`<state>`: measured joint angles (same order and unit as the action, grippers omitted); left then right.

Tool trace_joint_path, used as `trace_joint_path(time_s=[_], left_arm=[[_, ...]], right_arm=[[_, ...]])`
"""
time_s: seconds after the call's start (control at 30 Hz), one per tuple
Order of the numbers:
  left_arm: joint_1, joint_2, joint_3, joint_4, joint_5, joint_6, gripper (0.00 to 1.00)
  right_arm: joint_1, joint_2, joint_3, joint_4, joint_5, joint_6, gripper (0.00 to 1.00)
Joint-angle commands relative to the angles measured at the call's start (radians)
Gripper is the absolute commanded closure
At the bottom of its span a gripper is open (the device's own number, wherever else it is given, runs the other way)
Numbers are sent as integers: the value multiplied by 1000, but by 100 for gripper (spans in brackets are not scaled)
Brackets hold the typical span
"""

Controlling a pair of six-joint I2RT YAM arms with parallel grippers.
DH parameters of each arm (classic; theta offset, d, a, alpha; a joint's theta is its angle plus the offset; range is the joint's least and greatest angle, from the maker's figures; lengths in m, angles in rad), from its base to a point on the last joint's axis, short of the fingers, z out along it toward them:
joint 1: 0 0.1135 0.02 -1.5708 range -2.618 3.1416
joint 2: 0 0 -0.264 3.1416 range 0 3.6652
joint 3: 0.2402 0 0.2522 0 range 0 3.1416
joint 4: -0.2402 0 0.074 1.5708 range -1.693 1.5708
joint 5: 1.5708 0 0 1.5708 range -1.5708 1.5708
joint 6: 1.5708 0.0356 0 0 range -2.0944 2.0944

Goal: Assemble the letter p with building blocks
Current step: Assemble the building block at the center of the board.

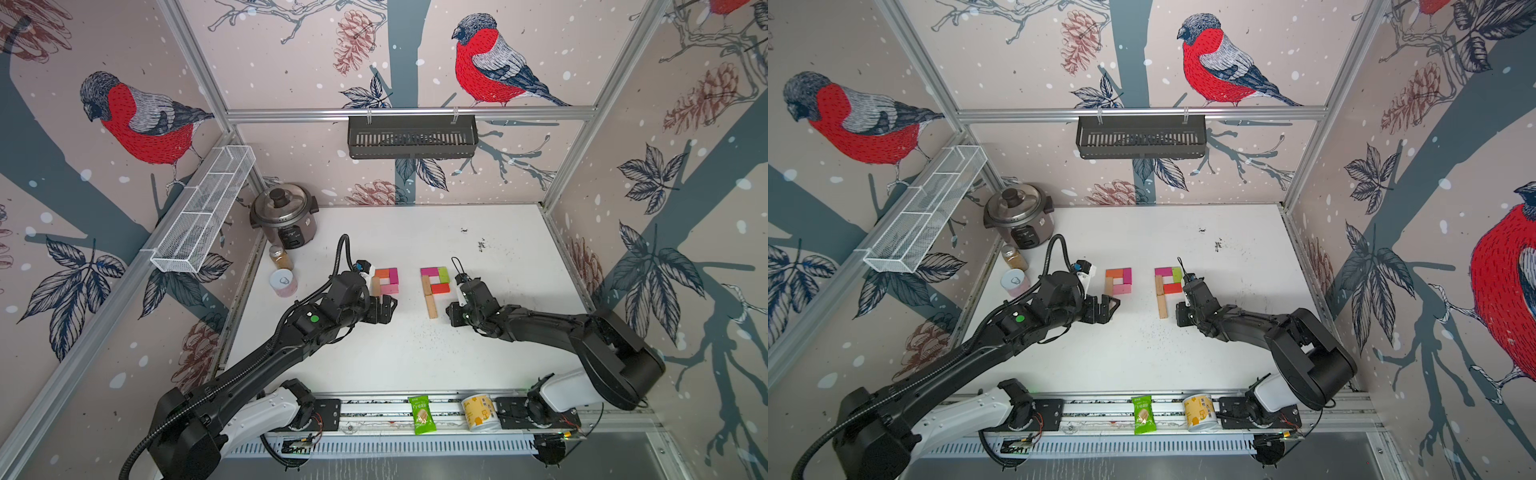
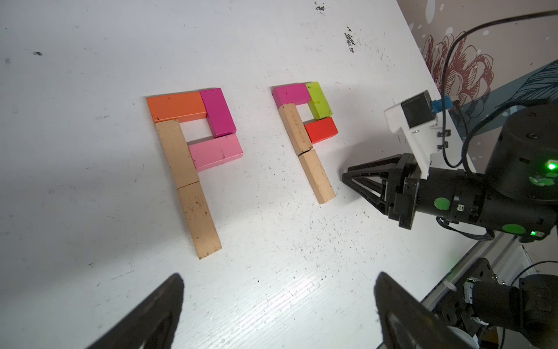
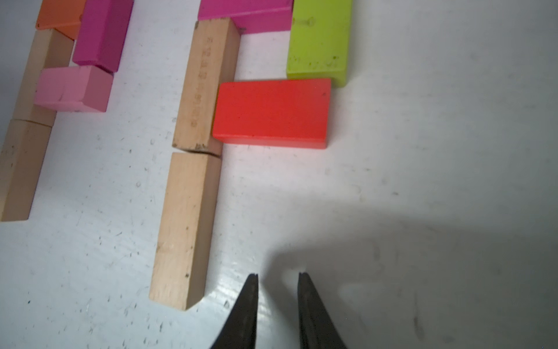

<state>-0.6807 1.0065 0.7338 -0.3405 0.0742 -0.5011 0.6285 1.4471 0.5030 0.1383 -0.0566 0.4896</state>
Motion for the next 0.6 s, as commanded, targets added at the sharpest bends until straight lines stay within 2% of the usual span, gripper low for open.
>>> trace_joint_path(time_s=[0.0,0.1,0.33,0.57], left_arm=[[3,-5,0,25,-11,-1,3],[3,-9,1,26,-11,-2,3],[3,-21,-1,24,-7,1,3],[3,-31,-4,23,-13,-1,3]], right_arm=[[8,-35,-34,-26,-5,48,73],[38,-60,-66,-17,8,88,71],[140,-16,-57,-41,83,95,71],[157,7,-29,-47,104,87,71]])
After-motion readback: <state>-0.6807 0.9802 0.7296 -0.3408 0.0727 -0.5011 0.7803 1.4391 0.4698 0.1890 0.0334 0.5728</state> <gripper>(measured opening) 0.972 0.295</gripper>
